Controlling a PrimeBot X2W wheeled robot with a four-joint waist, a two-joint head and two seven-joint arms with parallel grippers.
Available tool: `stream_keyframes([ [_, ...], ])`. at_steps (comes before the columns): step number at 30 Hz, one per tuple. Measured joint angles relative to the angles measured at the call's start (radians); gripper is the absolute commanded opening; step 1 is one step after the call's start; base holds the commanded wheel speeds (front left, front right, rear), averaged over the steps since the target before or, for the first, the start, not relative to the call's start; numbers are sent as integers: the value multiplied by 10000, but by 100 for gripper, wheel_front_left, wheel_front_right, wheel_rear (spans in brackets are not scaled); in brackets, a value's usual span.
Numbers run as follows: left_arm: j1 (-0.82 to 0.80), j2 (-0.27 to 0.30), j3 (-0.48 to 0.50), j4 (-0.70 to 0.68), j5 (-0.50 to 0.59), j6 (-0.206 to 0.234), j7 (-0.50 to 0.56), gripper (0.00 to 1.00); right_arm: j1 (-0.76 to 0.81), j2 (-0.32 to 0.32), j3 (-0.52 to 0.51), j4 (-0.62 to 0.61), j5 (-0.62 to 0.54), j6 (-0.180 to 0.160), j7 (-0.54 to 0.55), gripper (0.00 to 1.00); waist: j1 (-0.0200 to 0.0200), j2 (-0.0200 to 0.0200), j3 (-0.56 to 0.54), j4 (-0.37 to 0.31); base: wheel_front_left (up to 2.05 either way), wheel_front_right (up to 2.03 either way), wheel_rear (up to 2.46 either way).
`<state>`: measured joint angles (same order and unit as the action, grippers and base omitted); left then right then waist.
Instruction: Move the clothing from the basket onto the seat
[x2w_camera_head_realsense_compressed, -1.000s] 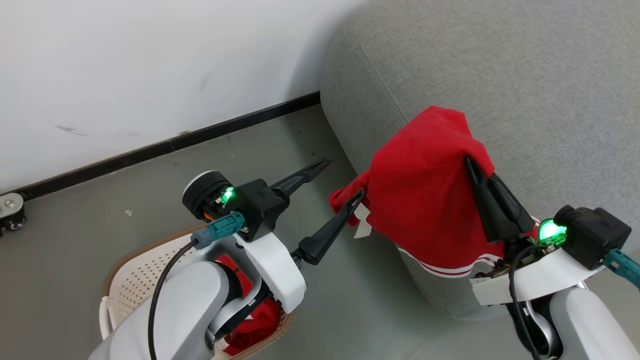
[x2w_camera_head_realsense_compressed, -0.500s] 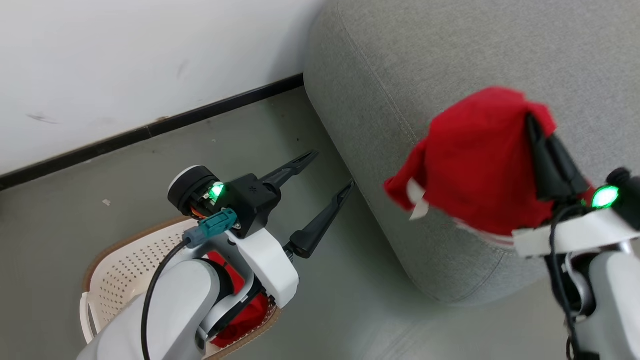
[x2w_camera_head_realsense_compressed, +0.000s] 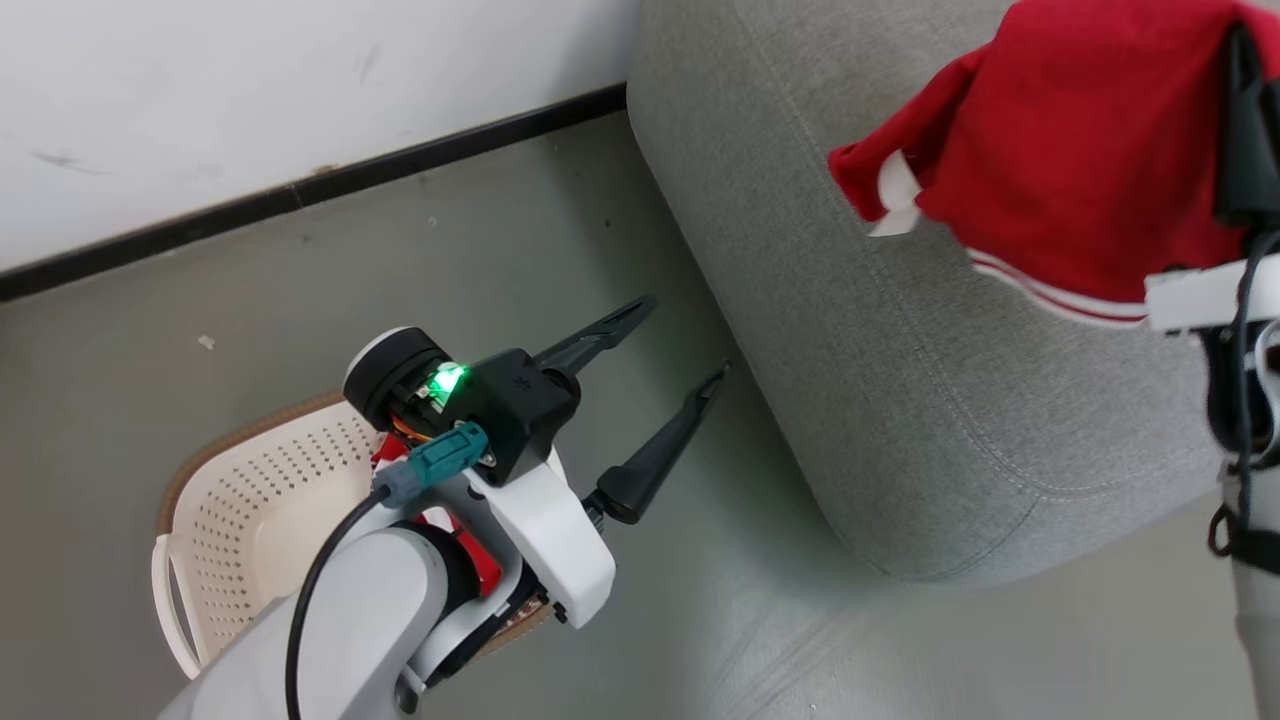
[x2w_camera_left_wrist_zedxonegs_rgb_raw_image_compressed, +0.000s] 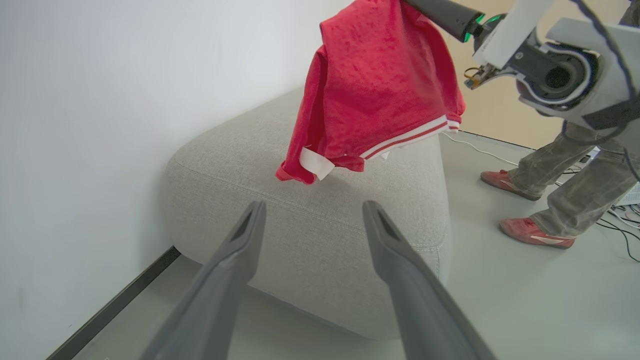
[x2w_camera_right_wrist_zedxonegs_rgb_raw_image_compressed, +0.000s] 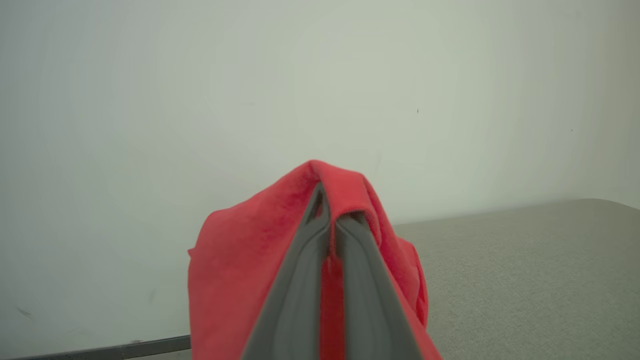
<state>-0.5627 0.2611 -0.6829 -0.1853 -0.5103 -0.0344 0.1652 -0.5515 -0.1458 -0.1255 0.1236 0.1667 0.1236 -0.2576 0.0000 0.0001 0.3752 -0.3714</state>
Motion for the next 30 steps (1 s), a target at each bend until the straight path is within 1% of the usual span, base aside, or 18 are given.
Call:
stream_keyframes([
  [6, -8, -23, -82, -571, 8, 69, 263, 100, -1099, -399, -209, 736, 21, -2, 150, 0, 0, 0, 429, 148, 0, 0, 0],
  [10, -35, 81, -81, -903, 35, 146, 468, 100, -1976, -752, -265, 1127, 13, 0, 405, 0, 0, 0, 745, 260, 0, 0, 0],
  [14, -110, 272, -71, -1195, 157, 213, 723, 100, -2801, -1154, -251, 1363, -67, 0, 658, 0, 0, 0, 1071, 377, 0, 0, 0],
  [20, -299, 378, -50, -1597, 286, 245, 1022, 100, -3868, -1720, -194, 1513, -439, 0, 830, 0, 1, 0, 1497, 526, 0, 0, 0],
  [23, -374, 525, -23, -1802, 345, 322, 1225, 100, -4558, -2067, -211, 1618, -460, 0, 861, 0, 0, 0, 1758, 613, 0, 0, 0],
  [26, -439, 715, 92, -2017, 546, 420, 1429, 100, -5077, -2568, -140, 2086, -656, 2, 1126, 0, 0, 0, 2112, 733, 0, 0, 0],
  [30, -445, 911, 284, -2288, 589, 539, 1538, 100, -5464, -2763, -23, 2529, -694, 2, 1360, 0, 0, 0, 2468, 861, 0, 0, 0],
])
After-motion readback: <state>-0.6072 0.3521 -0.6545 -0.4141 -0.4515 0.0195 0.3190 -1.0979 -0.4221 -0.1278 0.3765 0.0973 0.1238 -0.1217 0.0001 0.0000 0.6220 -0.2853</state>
